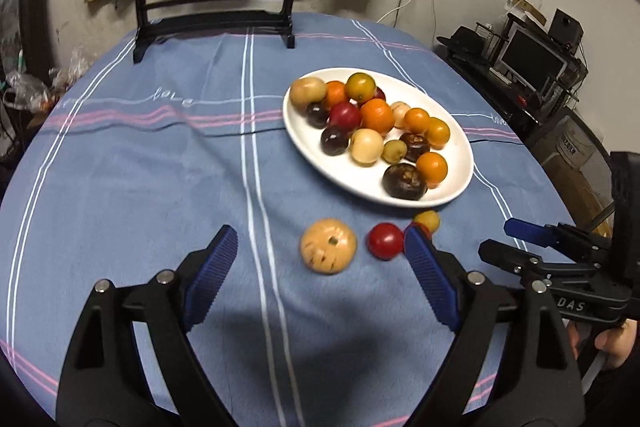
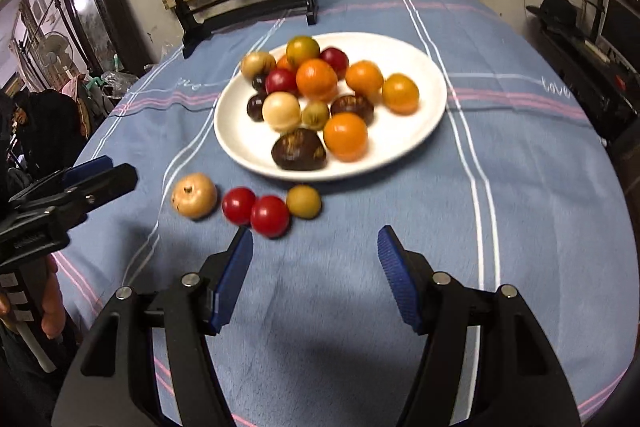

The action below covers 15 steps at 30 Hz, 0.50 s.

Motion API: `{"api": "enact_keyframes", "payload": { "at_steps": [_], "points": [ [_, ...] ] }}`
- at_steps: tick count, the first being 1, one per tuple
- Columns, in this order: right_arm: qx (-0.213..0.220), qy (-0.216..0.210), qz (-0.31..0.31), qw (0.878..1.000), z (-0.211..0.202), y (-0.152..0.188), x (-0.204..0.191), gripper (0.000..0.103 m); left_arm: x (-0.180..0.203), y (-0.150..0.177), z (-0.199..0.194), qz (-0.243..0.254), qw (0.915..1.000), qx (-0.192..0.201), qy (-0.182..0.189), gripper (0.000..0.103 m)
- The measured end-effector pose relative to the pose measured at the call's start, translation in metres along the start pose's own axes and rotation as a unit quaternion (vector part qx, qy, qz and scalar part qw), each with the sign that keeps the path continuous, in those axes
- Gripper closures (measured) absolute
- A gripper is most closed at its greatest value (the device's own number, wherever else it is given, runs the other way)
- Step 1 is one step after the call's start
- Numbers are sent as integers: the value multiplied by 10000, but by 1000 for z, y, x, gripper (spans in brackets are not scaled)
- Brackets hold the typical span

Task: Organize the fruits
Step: 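Move both open tools back toward the remaining fruits on the cloth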

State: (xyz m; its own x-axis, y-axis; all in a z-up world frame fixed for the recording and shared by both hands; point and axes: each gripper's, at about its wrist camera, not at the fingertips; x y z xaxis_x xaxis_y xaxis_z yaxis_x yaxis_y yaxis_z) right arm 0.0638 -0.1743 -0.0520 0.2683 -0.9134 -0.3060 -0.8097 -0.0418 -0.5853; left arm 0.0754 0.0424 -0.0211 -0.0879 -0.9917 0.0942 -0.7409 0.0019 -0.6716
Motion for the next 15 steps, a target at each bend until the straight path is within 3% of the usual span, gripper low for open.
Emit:
{"api": "enact_keyframes", "payload": {
  "at_steps": [9,12,15],
  "points": [
    [228,72,-280,9993,10,-1,0,38,-14,7,-8,-172,9998,9,29,16],
    [31,-136,-218,9997,23,-6,7,53,-18,9,-6,-245,9997,-45,53,16],
    [-69,-278,-331,9990,31,-7,2,53,-22,11,-5,-285,9996,-72,46,16]
  ]
}}
Point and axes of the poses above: each gripper's, at about its wrist camera, not at the fingertips, and z roughly the way its jaws point, x to its right, y to its underside, and after that the axes turned 7 degrees about -y, right-handed
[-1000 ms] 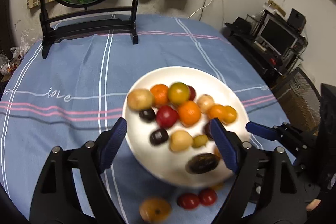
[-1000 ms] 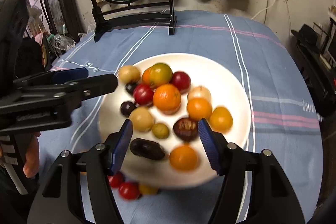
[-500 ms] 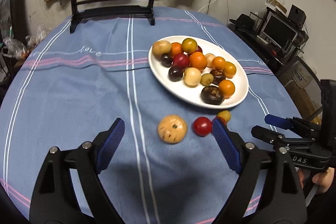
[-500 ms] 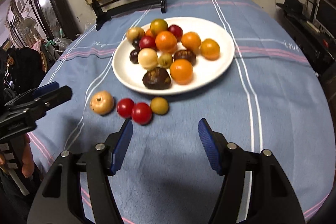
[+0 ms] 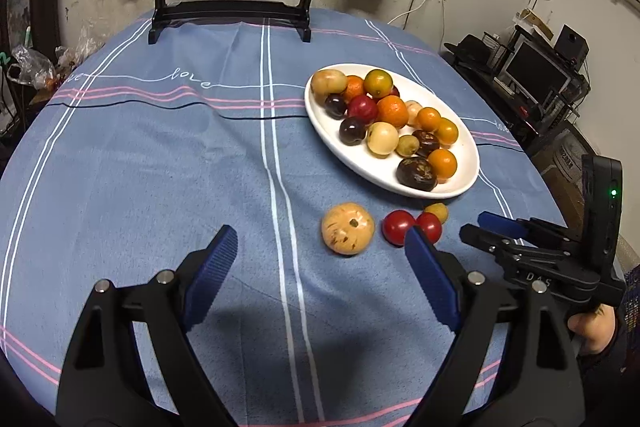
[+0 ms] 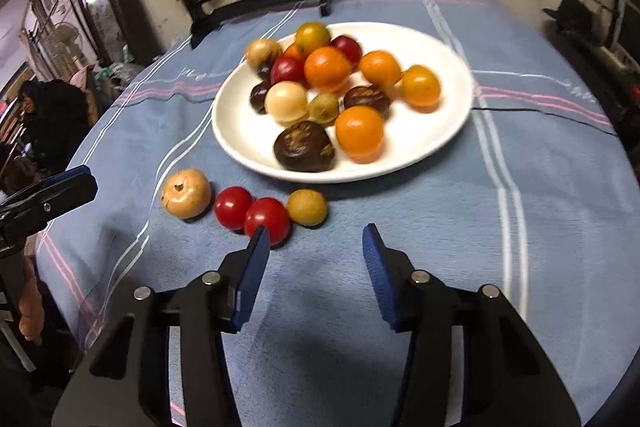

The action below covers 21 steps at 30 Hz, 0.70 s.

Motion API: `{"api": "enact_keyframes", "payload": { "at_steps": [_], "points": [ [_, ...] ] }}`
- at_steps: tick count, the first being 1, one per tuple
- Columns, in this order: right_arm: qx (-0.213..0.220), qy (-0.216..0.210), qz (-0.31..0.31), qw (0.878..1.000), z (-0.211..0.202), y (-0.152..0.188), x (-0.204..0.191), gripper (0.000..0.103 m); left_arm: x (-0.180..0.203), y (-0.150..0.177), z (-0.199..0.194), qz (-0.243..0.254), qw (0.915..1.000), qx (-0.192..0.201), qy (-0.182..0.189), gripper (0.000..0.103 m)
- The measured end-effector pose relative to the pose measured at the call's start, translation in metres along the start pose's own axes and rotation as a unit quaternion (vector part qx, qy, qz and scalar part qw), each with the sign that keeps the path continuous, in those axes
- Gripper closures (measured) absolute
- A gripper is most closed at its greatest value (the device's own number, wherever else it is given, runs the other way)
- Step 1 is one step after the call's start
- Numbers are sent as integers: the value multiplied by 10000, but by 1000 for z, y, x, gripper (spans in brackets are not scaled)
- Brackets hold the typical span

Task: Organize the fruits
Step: 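Move both open tools back toward the remaining fruits on the cloth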

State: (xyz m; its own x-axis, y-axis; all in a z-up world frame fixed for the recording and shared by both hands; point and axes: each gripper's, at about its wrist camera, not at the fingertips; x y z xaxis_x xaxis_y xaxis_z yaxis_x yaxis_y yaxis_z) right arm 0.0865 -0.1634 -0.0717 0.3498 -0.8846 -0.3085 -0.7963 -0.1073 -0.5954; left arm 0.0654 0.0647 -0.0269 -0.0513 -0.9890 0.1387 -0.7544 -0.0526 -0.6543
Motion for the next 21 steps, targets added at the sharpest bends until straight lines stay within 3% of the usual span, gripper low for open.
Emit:
{"api": "enact_keyframes", "payload": {
  "at_steps": [6,18,21],
  "points": [
    [-99,197,-60,9997,15,-4,3,65,-2,1,6,-13,9999,-112,2,16],
    [-317,-10,-241,9992,43,-13,3,65,0,0,18,1,9997,-232,91,16],
    [-267,-72,-217,9994,44,-16,2,76,-2,-1,21,-30,9995,-280,110,16]
  ]
}}
Point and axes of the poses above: each gripper's, at about its wrist camera, not at the fingertips, and z roughly the way its jaws point, x to its right, y to its underside, and after that the axes turned 7 degrees about -y, right-handed
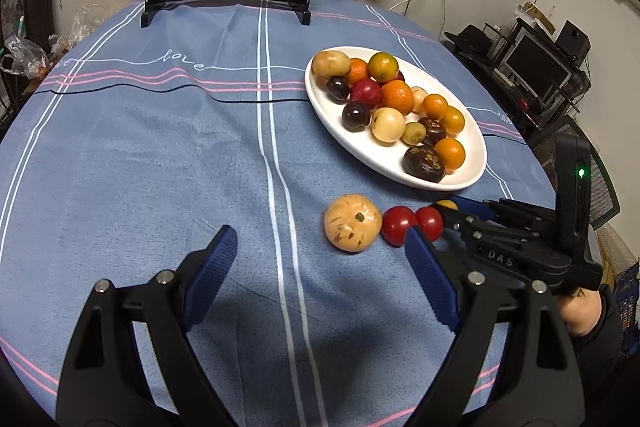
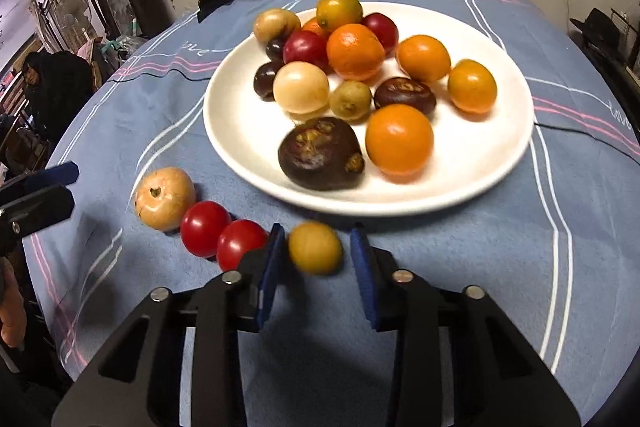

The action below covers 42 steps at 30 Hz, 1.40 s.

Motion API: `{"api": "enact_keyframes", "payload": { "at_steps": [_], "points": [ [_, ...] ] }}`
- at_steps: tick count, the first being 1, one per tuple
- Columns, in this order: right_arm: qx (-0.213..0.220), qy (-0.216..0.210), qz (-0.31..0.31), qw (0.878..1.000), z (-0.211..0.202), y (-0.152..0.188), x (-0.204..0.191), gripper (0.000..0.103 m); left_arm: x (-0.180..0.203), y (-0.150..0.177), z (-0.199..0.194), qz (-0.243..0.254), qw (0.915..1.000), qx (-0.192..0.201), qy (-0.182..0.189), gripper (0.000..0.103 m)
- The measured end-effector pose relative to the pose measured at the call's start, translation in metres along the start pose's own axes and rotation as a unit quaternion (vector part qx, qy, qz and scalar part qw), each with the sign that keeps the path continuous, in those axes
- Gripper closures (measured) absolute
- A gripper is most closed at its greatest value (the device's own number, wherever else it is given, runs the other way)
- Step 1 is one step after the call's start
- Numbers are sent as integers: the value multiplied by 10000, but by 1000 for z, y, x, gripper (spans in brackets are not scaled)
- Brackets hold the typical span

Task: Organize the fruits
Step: 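Move both open tools back toward the remaining fruits on the cloth, then grasp a red tomato with the left tool while the right tool grasps a small yellow fruit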

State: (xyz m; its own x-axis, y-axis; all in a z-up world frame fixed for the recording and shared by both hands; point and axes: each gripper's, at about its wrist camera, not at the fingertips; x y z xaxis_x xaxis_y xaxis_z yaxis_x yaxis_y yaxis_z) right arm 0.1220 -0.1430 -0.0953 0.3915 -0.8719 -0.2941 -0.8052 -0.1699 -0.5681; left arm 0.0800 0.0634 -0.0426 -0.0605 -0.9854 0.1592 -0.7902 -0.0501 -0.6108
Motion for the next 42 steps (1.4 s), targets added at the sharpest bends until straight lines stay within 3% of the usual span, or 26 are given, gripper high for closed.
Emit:
{"api": "enact_keyframes", "payload": {
  "at_steps": [5,11,15,20,23,27,36,42],
  "points": [
    [-69,104,160,9998,-9,7,1,77,15,2,-5,304,9994,73,153,16],
    [174,154,396,9989,-45,30,9,76,39,7,3,712,9973,-41,153,16],
    [236,133,616,9977,-54,41,23,76,59,18,4,972,9930,-287,601,18],
    [411,59,823,9957,-65,49,39,76,89,24,7,1173,9875,-297,1014,28],
    [448,-15,902,9949,-68,53,45,76,101,24,17,1262,9875,-256,908,29],
    [461,-93,1007,9938,-71,57,57,76,117,19,33,1232,9848,-497,1117,50],
    [526,-246,1105,9922,-72,57,71,76,122,12,56,1203,9902,-592,386,49],
    [530,-330,1039,9926,-72,54,70,76,122,6,69,1196,9904,-648,231,48]
  ]
}}
Point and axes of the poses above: each gripper's, at about its wrist camera, not at the fingertips, and z roughly the way its jaws point, x to its right, y to its underside, and after that the axes turned 7 degrees about -y, right-handed
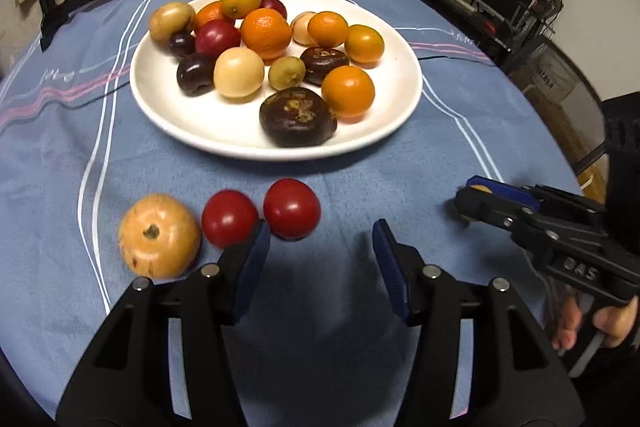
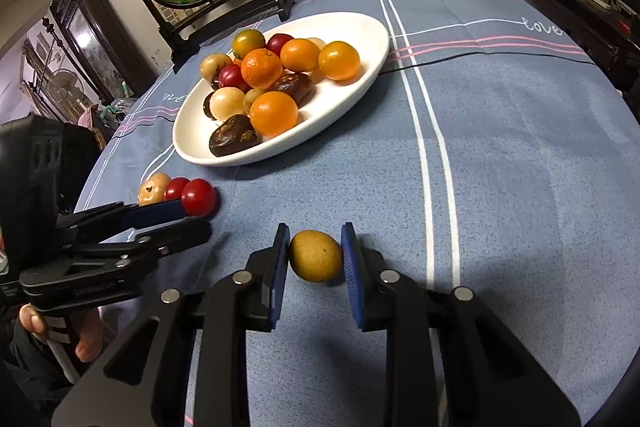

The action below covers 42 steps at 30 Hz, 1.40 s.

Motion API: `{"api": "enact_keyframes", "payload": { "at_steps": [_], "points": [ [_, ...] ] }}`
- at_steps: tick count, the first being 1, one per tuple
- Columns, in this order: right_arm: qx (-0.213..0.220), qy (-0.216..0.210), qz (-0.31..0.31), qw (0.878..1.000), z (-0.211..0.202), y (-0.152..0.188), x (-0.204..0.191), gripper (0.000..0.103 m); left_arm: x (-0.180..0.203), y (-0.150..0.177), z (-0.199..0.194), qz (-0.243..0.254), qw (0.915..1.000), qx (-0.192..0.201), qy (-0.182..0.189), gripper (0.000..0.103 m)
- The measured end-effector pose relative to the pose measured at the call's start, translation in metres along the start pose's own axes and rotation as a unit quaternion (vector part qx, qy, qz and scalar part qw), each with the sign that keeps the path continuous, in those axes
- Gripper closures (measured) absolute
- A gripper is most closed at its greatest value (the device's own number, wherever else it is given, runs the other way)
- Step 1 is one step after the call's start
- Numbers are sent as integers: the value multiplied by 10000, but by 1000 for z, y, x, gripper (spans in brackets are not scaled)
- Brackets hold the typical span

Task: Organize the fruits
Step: 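Grasp a red tomato with the left tool while the right tool grasps a small yellow fruit, then lower the tomato and yellow fruit onto the plate and open both tools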

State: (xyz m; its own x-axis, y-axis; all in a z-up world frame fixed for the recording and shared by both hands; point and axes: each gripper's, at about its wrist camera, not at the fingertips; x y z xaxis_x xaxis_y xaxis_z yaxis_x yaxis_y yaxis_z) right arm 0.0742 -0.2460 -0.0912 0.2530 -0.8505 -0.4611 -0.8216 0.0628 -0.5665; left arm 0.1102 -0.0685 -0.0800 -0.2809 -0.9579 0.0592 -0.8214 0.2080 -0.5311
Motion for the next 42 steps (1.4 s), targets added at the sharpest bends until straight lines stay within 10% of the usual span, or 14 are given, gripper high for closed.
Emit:
{"api": "enact_keyframes", "payload": {
  "at_steps": [9,12,33,42],
  "points": [
    [-135,-63,-95,9998,7,1,-6,76,7,-14,6,22,9997,115,-199,39],
    [-136,-72,-88,9998,6,1,-5,76,6,-12,17,-60,9999,-77,-104,72],
    [-76,92,-474,9988,3,-7,-53,76,-20,19,-54,-260,9975,609,249,74],
    [142,298,-659,9973,3,-44,-61,76,-43,-22,-62,-179,9964,821,103,73]
  ]
}}
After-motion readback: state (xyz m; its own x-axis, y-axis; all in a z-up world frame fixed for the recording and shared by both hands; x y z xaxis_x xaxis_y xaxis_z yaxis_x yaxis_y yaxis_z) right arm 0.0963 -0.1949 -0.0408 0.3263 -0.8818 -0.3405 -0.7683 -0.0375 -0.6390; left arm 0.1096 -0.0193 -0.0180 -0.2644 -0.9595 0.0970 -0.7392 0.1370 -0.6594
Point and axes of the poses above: each gripper's, at about its wrist camera, not at the fingertips, and z roughly the way its jaws point, x to its right, y to its underside, and after that the axes turned 7 degrees about -y, right-handed
